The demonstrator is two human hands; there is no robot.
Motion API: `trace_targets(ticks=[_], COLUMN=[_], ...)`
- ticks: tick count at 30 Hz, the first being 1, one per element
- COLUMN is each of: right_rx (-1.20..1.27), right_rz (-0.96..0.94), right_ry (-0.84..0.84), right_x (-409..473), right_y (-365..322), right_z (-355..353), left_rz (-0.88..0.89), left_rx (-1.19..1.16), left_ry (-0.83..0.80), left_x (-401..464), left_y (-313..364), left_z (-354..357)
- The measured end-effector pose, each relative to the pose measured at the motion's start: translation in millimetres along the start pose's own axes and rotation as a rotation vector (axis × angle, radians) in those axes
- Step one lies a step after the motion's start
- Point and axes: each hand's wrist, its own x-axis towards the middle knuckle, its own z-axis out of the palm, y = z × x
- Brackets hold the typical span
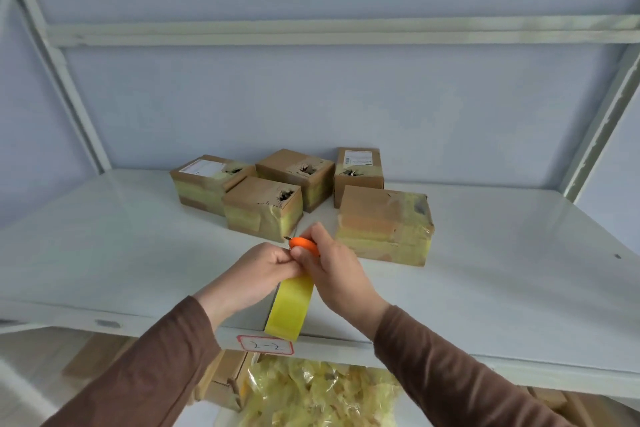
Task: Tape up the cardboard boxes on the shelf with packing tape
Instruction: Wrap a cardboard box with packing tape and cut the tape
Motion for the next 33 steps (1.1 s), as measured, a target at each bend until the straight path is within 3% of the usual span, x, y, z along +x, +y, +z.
trace_targets(ticks=[3, 6, 8, 11, 13, 16, 18, 20, 22, 24, 27, 30, 33], right_rx=[-0.162, -0.114, 0.133, 0.748, 0.978, 1.12, 1.188, 1.215, 1.157, 0.8, 0.18, -0.068, -0.174], right_rz=[-0.069, -0.081, 0.047, 0.428, 0.583, 0.612, 0.624, 0.632, 0.623, 0.569, 0.471, 0.365, 0.166], right_ry=[0.166, 0.225, 0.238, 0.144, 0.14, 0.204, 0.195, 0.157, 0.149, 0.147, 0.039, -0.013, 0.112], right_x=[6.0, 13.4, 22.3, 38.5, 40.7, 39.2, 40.2, 42.0, 43.2, 46.6, 47.7, 46.5, 37.0], right_y=[-7.7, -13.6, -13.1, -14.9, -18.7, -20.2, -17.0, -9.9, 0.1, 13.3, 27.7, 30.3, 31.5], right_z=[21.6, 43.2, 58.6, 79.9, 97.9, 113.7, 114.4, 114.6, 114.4, 110.7, 101.5, 87.8, 53.9], left_rz=[-0.044, -0.054, -0.046, -0.048, -0.13, -0.322, -0.323, -0.288, -0.195, -0.1, -0.135, -0.133, -0.025], left_rx=[0.101, 0.303, 0.501, 0.726, 0.56, 0.292, 0.234, 0.345, 0.685, 0.894, 0.846, 0.772, 0.675], left_ry=[0.098, 0.209, 0.265, 0.317, 0.277, 0.107, 0.073, 0.123, 0.255, 0.3, 0.19, 0.201, 0.245], left_x=[-4.1, -8.9, -11.6, -9.1, -5.8, -6.3, -5.6, -3.4, 2.5, 7.0, 8.5, 10.0, 24.5], left_y=[-7.7, -17.4, -21.7, -30.6, -40.7, -55.7, -64.2, -64.7, -64.4, -67.4, -78.8, -77.0, -52.4], left_z=[-11.6, -35.3, -52.5, -70.4, -74.1, -66.7, -61.0, -59.9, -58.7, -52.5, -39.6, -32.3, -29.5])
